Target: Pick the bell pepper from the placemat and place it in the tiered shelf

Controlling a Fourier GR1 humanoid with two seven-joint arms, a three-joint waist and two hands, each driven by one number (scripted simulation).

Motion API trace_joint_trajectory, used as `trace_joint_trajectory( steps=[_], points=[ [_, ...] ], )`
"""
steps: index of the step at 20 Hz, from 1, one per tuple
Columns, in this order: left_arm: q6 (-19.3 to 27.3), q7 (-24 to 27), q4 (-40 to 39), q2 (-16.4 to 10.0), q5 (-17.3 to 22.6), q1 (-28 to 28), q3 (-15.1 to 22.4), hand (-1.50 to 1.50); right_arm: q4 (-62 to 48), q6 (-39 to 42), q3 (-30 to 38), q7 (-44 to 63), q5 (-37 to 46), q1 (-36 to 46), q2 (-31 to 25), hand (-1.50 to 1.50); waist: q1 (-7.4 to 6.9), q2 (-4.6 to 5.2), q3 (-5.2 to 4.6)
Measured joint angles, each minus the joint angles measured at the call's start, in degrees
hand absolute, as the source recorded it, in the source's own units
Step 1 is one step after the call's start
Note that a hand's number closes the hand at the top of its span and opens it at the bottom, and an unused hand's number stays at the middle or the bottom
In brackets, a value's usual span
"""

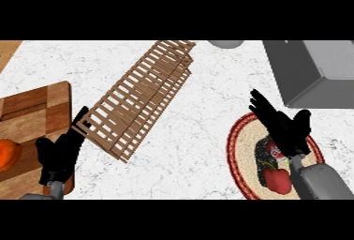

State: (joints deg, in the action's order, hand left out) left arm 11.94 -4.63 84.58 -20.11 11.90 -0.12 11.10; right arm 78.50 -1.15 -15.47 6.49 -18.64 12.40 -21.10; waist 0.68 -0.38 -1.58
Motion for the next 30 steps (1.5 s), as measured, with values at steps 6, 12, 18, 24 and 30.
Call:
trace_joint_trajectory(
  steps=[6, 12, 18, 24, 30],
  points=[
    [2.5, 1.89, 2.25, -1.01, -0.07, -3.75, -4.97, 0.0, 9.52, 4.57, -2.62, -5.72, 4.03, 0.53, -3.29, 1.5, -0.34, -0.19, 1.23],
    [5.12, 0.0, 7.21, -0.3, -0.68, -4.25, -6.05, 0.0, 16.76, 4.49, 4.92, -11.07, 0.9, -5.59, -6.37, -1.5, 0.21, -0.09, 1.53],
    [5.88, -0.39, 9.26, 0.47, -1.63, -3.16, -6.11, 0.0, 25.82, 17.21, 9.94, -14.93, -3.4, -12.61, -16.28, -1.5, 0.35, -0.02, 1.57],
    [6.59, -1.34, 10.6, 0.88, -2.25, -2.49, -5.85, 0.0, 36.74, 23.46, 10.54, -8.74, 3.09, -14.07, -28.88, -1.5, 0.74, -0.23, 1.46],
    [6.25, -1.5, 10.24, 0.79, -2.16, -2.55, -6.34, 0.0, 49.15, 23.07, 8.91, 0.9, 17.66, -14.43, -36.92, -1.5, 0.97, -0.29, 1.38]
  ],
)
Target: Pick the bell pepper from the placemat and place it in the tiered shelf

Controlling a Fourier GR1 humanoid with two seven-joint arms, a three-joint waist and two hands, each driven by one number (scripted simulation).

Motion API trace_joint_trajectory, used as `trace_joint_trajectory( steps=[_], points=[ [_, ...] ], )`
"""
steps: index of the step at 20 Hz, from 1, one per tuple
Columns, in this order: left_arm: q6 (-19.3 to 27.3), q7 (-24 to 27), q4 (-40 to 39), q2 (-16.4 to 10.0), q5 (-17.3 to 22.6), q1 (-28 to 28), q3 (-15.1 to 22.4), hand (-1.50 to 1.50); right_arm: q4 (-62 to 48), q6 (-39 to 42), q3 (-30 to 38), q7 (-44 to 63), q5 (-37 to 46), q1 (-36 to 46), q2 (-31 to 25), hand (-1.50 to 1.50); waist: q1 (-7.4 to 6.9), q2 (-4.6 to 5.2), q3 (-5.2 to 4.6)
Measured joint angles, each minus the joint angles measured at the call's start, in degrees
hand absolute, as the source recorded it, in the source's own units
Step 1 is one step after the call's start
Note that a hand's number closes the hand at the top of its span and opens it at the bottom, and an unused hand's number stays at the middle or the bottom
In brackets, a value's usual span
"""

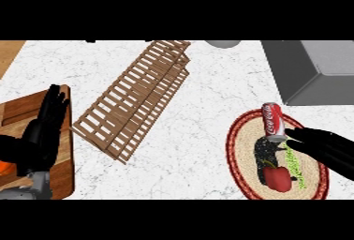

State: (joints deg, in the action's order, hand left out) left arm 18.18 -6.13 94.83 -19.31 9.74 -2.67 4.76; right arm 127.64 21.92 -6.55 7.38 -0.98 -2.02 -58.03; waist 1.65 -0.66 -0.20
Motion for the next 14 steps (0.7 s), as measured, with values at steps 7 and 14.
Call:
trace_joint_trajectory(
  steps=[7, 14],
  points=[
    [-0.37, -1.04, 1.98, 0.21, -0.38, 0.08, 0.17, 0.0, 9.07, -1.48, -9.66, 16.81, 15.88, -1.58, 0.24, -1.5, -1.25, 0.36, 0.08],
    [-0.96, -1.58, 1.2, 0.61, -0.72, -1.36, -0.24, 0.0, 5.6, -1.55, -20.67, 25.38, 27.89, 1.9, 3.21, -1.5, -1.79, 0.53, 0.15]
  ],
)
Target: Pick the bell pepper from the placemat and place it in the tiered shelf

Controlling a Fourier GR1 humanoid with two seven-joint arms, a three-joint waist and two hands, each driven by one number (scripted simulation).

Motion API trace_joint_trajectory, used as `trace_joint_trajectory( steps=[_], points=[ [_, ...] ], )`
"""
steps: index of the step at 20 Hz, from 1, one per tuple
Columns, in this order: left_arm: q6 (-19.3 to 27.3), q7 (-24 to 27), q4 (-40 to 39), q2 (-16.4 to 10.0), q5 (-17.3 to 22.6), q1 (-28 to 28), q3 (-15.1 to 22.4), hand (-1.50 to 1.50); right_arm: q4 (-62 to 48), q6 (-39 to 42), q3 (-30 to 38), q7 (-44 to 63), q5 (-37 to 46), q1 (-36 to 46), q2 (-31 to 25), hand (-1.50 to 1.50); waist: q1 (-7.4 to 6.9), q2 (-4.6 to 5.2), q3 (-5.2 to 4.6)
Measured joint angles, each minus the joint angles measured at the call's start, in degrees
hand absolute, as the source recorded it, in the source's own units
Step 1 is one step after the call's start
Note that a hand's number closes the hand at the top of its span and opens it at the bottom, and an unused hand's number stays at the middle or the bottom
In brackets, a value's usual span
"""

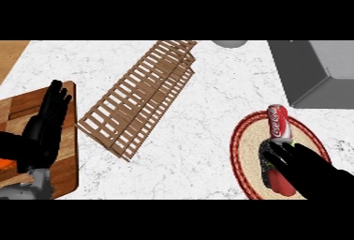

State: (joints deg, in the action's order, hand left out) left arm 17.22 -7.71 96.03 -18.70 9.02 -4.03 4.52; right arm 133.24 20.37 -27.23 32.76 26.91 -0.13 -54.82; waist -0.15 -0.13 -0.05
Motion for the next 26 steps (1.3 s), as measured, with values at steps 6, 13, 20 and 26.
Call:
trace_joint_trajectory(
  steps=[6, 13, 20, 26],
  points=[
    [-0.75, 0.1, -0.77, 0.45, -0.34, -0.59, -0.54, 0.0, -3.87, 2.21, -7.26, 6.29, 13.97, 1.91, 3.1, -1.5, -0.06, 0.07, 0.02],
    [-0.38, -2.18, 0.71, 2.38, -3.12, -1.25, -0.56, 0.0, -10.42, 0.95, -7.53, 2.2, 21.49, 0.93, 9.83, -1.5, 0.09, 0.1, 0.05],
    [-3.02, -1.41, 0.06, 3.07, -3.18, -0.64, -2.82, 0.0, -13.84, -0.51, -4.27, -4.49, 25.36, -3.25, 11.0, -1.5, 0.24, 0.09, 0.06],
    [-3.97, -0.48, -0.17, 4.73, -4.49, 0.18, -3.32, 0.0, -19.7, -3.3, -2.01, -10.56, 28.99, -4.46, 13.84, -1.5, 0.21, 0.1, 0.06]
  ],
)
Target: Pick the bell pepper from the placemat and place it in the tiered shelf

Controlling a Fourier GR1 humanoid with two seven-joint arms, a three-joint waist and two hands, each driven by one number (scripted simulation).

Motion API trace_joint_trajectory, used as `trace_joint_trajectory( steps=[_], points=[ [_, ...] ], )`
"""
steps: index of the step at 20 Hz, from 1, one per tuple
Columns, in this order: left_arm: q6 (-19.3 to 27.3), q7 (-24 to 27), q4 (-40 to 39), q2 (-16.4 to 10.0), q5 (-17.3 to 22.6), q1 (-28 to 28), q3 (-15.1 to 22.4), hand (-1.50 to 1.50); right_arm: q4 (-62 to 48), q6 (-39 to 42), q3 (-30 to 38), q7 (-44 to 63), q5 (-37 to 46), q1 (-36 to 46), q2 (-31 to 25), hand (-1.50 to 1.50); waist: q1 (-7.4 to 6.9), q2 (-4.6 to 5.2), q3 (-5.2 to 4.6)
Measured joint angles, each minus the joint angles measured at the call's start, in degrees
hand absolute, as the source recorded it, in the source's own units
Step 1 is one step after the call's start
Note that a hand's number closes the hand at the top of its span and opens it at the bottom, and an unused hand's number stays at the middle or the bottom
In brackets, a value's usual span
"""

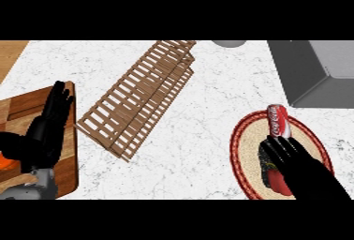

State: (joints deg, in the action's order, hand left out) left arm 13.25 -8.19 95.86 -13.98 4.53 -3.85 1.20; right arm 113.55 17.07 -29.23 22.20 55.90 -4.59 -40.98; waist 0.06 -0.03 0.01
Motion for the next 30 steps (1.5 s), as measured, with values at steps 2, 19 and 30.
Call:
trace_joint_trajectory(
  steps=[2, 19, 30],
  points=[
    [-0.24, -0.21, 0.86, 0.4, -0.35, 0.34, -0.23, 0.0, -1.56, -0.98, 0.33, -1.71, 1.29, -0.48, 1.43, -1.5, -0.02, 0.0, -0.01],
    [-2.43, -3.01, 2.77, 2.66, -2.81, -0.37, -2.33, 0.0, -14.65, -2.58, 3.87, -12.83, 9.59, 0.65, 9.49, 1.5, -0.07, -0.19, -0.32],
    [-4.29, -1.04, 1.0, 3.01, -2.34, -0.71, -3.39, 0.0, -17.46, -1.04, -5.58, -21.7, 15.32, 7.97, 15.82, 1.5, -1.25, -0.11, -0.82]
  ],
)
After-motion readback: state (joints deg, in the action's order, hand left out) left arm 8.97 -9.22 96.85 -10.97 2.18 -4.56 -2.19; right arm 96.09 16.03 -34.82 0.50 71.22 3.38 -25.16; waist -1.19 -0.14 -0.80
